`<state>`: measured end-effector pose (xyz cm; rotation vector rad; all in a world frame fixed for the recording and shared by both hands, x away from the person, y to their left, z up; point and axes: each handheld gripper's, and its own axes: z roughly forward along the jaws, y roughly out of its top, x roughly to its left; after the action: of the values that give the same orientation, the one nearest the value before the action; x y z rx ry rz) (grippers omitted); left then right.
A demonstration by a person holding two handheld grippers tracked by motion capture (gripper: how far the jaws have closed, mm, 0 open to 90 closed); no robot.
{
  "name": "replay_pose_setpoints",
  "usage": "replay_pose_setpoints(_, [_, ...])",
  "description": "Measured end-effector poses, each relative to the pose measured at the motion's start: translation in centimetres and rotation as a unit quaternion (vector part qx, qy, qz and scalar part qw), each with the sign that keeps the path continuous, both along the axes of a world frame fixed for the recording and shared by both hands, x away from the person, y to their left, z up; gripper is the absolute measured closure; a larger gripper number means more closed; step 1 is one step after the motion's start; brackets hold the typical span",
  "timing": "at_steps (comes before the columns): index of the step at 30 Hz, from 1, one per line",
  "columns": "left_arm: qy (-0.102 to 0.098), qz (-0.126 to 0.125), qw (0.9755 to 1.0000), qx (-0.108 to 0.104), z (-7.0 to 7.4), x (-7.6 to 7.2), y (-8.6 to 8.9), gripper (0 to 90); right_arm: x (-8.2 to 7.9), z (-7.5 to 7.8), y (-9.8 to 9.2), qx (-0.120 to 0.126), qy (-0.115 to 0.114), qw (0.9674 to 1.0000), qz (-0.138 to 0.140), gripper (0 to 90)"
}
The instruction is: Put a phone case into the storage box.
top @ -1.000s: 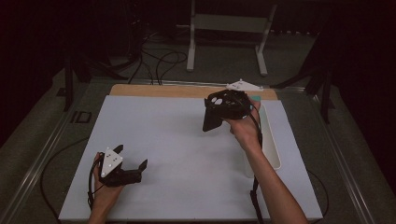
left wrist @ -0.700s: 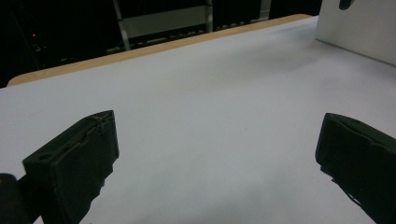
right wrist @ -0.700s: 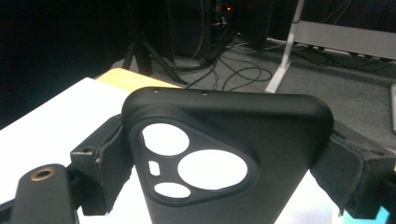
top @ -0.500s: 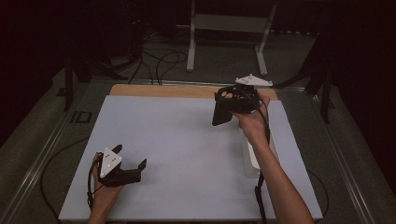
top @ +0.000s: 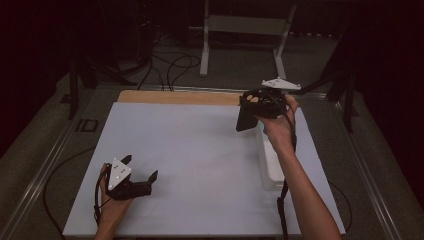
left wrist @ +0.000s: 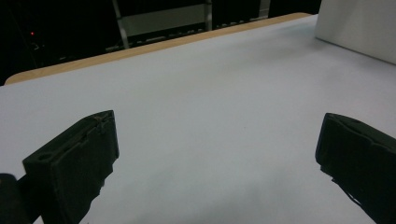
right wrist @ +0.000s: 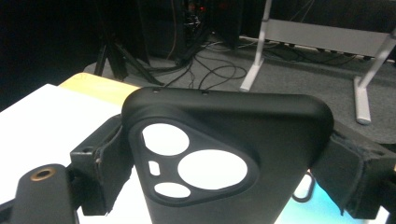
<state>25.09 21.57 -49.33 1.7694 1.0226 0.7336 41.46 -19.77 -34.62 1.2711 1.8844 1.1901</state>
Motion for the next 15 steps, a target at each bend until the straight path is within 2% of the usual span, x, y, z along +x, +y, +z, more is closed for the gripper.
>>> replay_pose_setpoints(8, [0.001,0.000,1.0000,0.000,0.0,0.0,-0.1,0.0,0.3,0.7,-1.3,-0.001,-0.005,0.9998,-0.019,13.5])
replay_pose_setpoints(15, [0.002,0.000,1.0000,0.001,-0.1,0.0,-0.1,0.0,1.0,0.6,-2.8,0.000,0.001,0.9991,-0.041,13.5])
